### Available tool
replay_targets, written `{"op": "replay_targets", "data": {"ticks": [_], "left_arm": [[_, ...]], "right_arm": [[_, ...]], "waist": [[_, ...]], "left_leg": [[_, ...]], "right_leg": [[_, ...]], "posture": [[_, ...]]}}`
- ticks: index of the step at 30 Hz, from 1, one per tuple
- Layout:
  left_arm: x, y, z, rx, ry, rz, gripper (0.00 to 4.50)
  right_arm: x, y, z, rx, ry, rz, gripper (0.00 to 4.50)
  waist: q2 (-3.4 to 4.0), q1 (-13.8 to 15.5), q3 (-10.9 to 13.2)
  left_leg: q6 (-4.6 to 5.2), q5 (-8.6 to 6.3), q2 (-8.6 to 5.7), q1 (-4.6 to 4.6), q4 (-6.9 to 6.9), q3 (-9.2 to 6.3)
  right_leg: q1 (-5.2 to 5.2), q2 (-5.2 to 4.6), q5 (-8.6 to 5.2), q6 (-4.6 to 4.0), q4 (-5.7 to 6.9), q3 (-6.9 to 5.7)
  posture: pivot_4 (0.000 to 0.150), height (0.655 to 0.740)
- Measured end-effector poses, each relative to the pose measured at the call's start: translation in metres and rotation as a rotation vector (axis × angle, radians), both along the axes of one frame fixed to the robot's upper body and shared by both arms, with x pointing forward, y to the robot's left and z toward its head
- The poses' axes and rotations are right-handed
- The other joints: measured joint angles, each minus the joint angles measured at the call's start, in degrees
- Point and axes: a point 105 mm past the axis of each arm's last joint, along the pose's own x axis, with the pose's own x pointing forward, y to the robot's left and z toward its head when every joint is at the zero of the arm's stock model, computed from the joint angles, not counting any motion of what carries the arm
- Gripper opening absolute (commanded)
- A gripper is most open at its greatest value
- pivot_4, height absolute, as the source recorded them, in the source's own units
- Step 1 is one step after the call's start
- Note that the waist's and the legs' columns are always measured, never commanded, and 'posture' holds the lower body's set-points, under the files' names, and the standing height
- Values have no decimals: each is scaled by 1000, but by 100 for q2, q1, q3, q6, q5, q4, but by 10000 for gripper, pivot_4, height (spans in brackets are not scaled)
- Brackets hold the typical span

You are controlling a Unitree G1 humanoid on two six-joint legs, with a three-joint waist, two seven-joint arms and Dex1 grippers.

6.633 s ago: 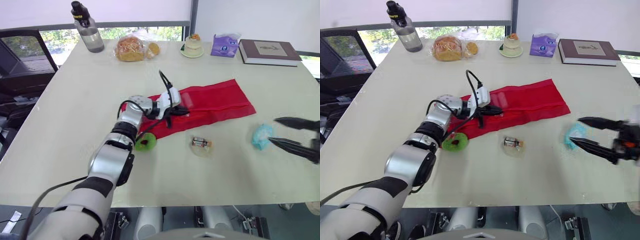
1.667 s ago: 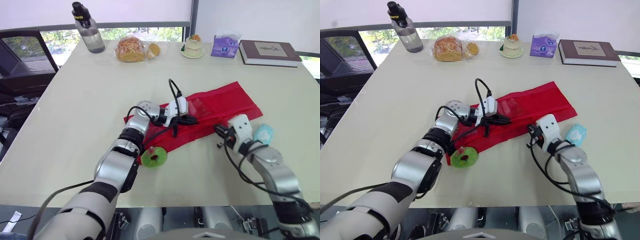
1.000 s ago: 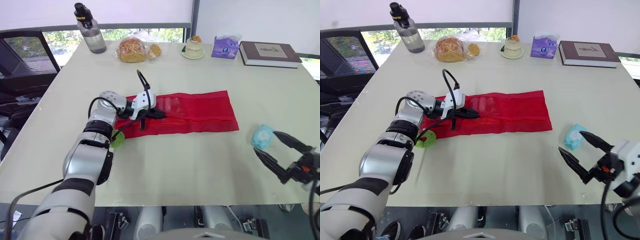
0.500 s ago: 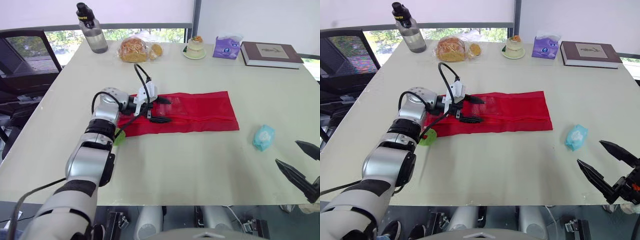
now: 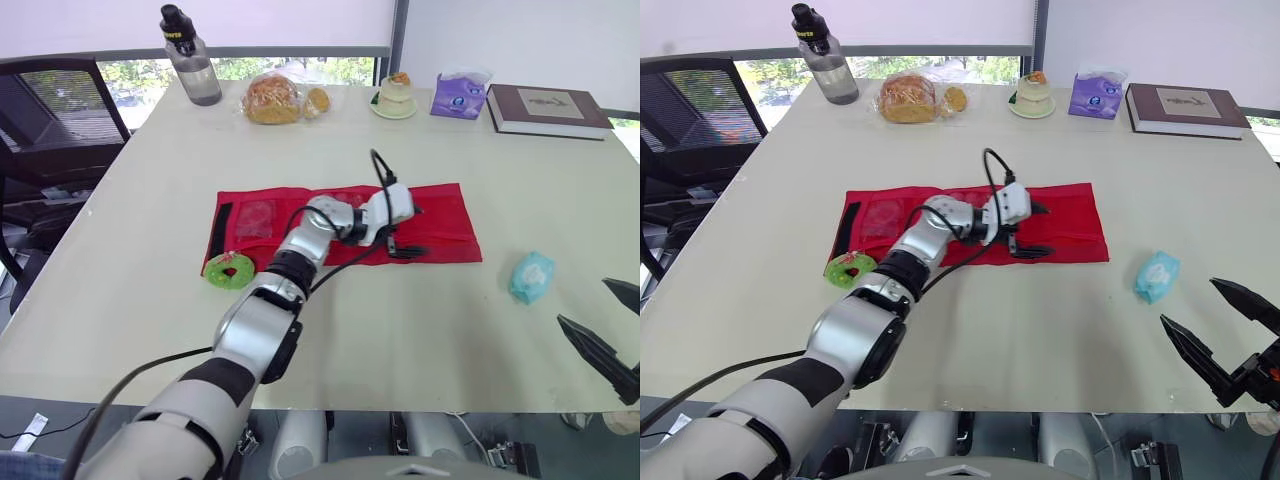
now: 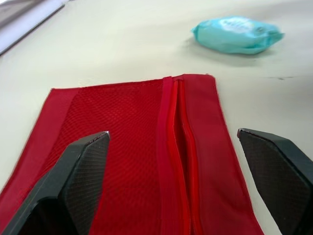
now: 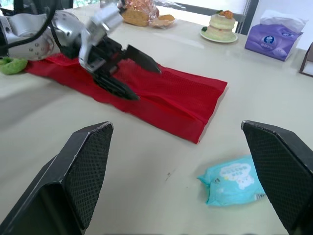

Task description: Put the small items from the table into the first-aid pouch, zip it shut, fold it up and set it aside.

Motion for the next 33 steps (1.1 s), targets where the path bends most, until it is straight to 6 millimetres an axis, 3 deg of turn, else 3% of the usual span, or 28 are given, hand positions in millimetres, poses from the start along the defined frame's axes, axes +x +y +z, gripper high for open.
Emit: {"op": "replay_targets", "data": {"ticks": [10,11,13,21,29,33], "left_arm": [[14,-2,-4,55,-47,103,44759],[15,-2,-4,57,-53,113,40774],[17,-1,-4,60,-57,124,37787],[18,-2,-4,46,-47,137,631],[18,-1,-4,46,-46,139,631],[18,-1,-3,42,-44,139,631]], "right_arm": [[-10,-4,1,-15,9,-73,45000],[-11,-4,1,-16,6,-77,45000],[-11,-4,1,-16,7,-80,45000],[-12,-5,0,-17,15,-91,45000],[-16,-12,4,-46,1,-110,45000],[-23,-27,3,-72,28,-158,45000]], "waist": [[0,-1,0],[0,-5,0],[0,-4,0],[0,-2,0],[0,-1,0],[0,1,0]], "left_leg": [[0,0,0,-2,-1,1],[0,0,0,-2,-1,3],[0,0,0,-2,-1,3],[-1,0,0,-3,-2,2],[-1,-1,0,-3,-2,1],[-1,-1,0,-4,-2,1]], "right_leg": [[-2,0,0,-2,-2,1],[-2,-1,1,-3,-3,3],[-2,-1,1,-3,-3,3],[-3,-1,1,-5,-3,1],[-3,-1,1,-5,-3,1],[-3,-1,1,-5,-4,1]], "posture": [[1500,7400],[1500,7400],[1500,7400],[1500,7400],[1500,7400],[1500,7400]]}}
